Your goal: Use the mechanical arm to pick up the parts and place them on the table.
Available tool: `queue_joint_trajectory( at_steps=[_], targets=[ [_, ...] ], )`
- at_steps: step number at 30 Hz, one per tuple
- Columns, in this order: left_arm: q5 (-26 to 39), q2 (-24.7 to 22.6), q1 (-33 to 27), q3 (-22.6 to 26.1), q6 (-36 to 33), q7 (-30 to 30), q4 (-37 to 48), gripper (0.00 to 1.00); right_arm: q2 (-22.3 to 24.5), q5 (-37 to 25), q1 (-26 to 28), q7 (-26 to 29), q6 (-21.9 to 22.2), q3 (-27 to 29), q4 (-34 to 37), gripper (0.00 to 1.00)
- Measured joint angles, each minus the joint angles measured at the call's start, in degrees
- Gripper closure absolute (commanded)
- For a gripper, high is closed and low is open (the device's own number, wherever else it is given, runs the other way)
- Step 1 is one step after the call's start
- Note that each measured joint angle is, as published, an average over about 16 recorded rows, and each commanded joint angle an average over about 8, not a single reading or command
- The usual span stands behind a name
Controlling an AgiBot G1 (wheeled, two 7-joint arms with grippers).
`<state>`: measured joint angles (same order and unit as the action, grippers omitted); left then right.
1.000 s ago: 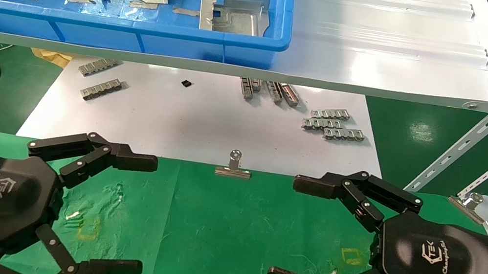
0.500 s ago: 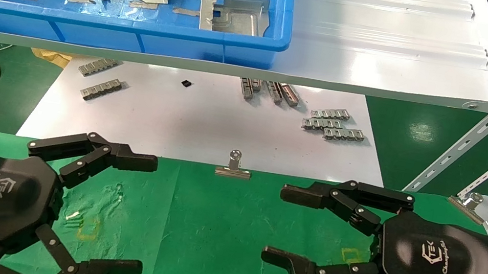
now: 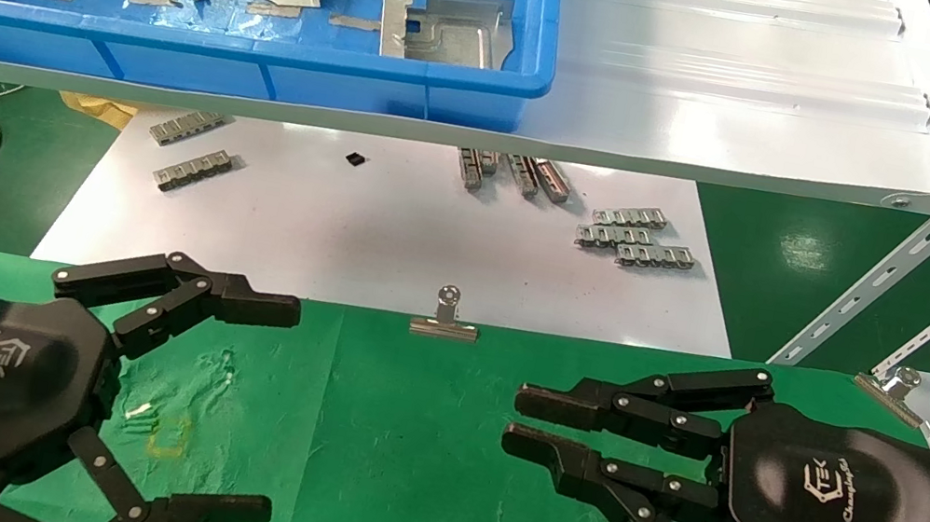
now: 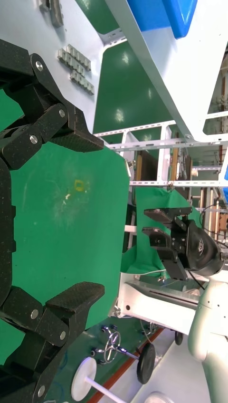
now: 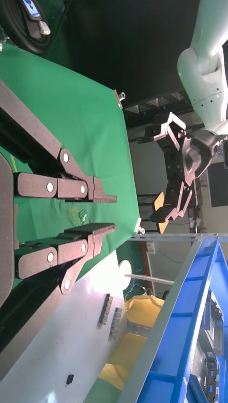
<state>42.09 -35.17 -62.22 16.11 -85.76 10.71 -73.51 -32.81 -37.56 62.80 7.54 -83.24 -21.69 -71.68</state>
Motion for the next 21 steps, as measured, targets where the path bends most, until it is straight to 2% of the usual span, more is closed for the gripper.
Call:
queue_joint_trajectory(
  at_steps=[5, 11, 16, 21],
  targets=[
    [1.5, -0.7, -3.3, 0.3, 0.5, 0.4, 0.0, 0.0, 0.0, 0.0, 0.0, 0.0, 0.0, 0.0, 0.0, 1.0],
    [6.8, -3.6, -13.1, 1.8, 2.1, 0.9, 4.4, 0.0, 0.0, 0.0, 0.0, 0.0, 0.0, 0.0, 0.0, 1.0],
    [14.1, -8.5, -24.9, 4.0, 5.7, -0.1, 14.6, 0.0, 0.0, 0.0, 0.0, 0.0, 0.0, 0.0, 0.0, 1.0],
    [22.9, -15.0, -36.7, 7.1, 11.5, -2.8, 29.1, 0.0, 0.0, 0.0, 0.0, 0.0, 0.0, 0.0, 0.0, 1.0]
  ],
)
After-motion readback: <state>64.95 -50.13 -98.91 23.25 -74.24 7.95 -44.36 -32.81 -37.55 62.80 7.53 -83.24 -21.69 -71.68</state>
